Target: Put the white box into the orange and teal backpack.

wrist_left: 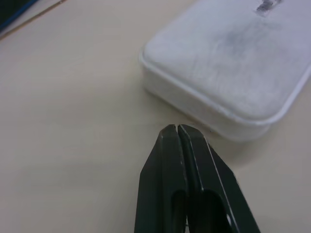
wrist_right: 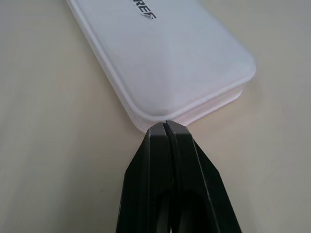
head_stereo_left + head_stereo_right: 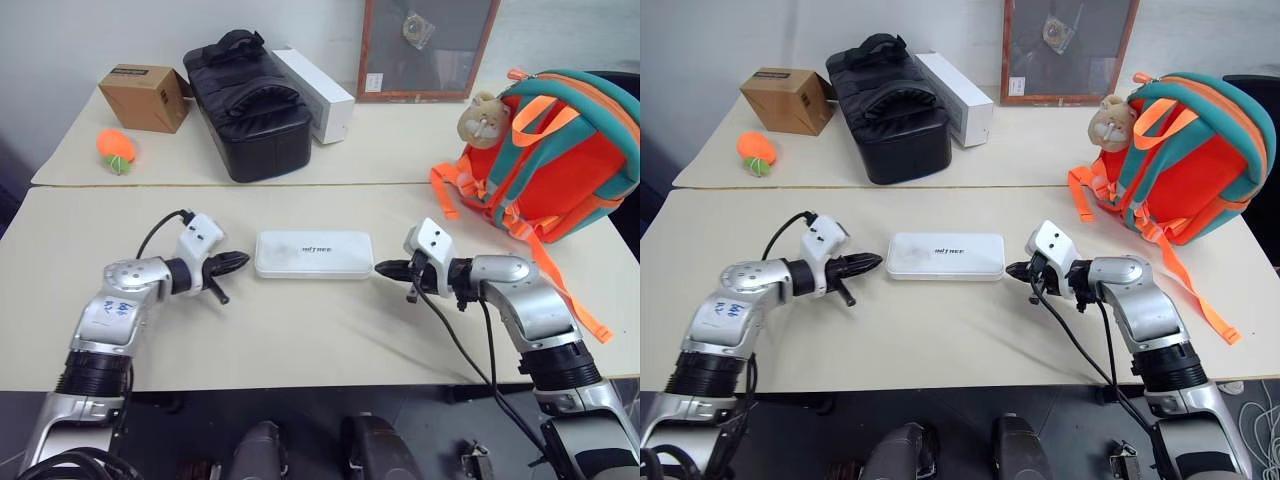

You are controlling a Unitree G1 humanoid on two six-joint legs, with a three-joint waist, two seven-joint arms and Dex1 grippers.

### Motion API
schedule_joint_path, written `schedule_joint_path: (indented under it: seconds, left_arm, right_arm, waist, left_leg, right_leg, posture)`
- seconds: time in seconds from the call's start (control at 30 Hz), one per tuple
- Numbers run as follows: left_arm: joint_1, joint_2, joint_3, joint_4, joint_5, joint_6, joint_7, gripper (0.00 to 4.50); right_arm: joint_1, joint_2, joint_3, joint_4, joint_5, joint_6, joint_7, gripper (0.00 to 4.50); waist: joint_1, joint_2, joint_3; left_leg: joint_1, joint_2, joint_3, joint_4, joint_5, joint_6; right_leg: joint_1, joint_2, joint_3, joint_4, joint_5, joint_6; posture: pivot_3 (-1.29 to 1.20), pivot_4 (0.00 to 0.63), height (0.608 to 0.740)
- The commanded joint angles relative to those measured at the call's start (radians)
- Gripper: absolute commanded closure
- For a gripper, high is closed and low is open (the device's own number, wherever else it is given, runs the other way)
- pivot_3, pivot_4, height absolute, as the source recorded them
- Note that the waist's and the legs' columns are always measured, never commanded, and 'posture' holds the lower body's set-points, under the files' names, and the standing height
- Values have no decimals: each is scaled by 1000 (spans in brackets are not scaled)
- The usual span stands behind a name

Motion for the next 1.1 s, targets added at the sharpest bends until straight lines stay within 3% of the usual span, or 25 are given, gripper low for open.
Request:
schedule_joint_path:
  seconds: [0.03, 0.2, 0.4, 0.53, 0.87, 1.1]
  left_arm:
    - [-47, 13, 76, 80, -100, 142, -60, 3378]
    - [-179, 41, 105, 236, -252, 450, -197, 1870]
    - [-348, 31, 91, 448, -262, 575, -226, 9]
    - [-405, -1, 48, 495, -265, 623, -277, 9]
    - [-591, -194, -72, 794, -162, 571, -324, 9]
    - [-710, -285, -53, 952, -108, 503, -339, 9]
  right_arm:
    - [-10, -14, -19, 14, -8, -25, -23, 4500]
    - [-34, -6, -5, 77, -36, -81, -34, 4500]
    - [-49, 10, -5, 119, -37, -115, -39, 4500]
    - [-49, 16, -1, 127, -41, -124, -43, 4500]
    - [-39, 34, 5, 122, -49, -138, -60, 4500]
    - [-18, 39, 6, 105, -59, -139, -73, 4500]
  waist:
    - [4, 0, 0]
    - [9, -1, 0]
    - [8, -1, 0]
    - [6, -1, 0]
    - [11, -1, 0]
    - [13, -1, 0]
  left_leg:
    - [0, 0, 0, 0, 0, 0]
    - [-2, -1, -1, 3, 0, 1]
    - [-4, 0, -1, 9, -1, 1]
    - [-4, 0, -1, 9, -1, 1]
    - [-6, -1, -1, 12, -1, 1]
    - [-6, -2, -2, 12, -2, 2]
  right_leg:
    - [0, 0, 0, 0, 0, 0]
    - [0, -1, -1, 0, 0, 0]
    - [0, 0, -2, 1, 0, 0]
    - [0, 0, -2, 1, 0, 0]
    - [-1, 0, -2, 2, 0, 1]
    - [-1, -1, -2, 2, 1, 1]
  posture:
    - [0, 150, 740]
    - [0, 150, 740]
    - [0, 150, 740]
    - [0, 150, 740]
    - [0, 150, 740]
    - [0, 150, 740]
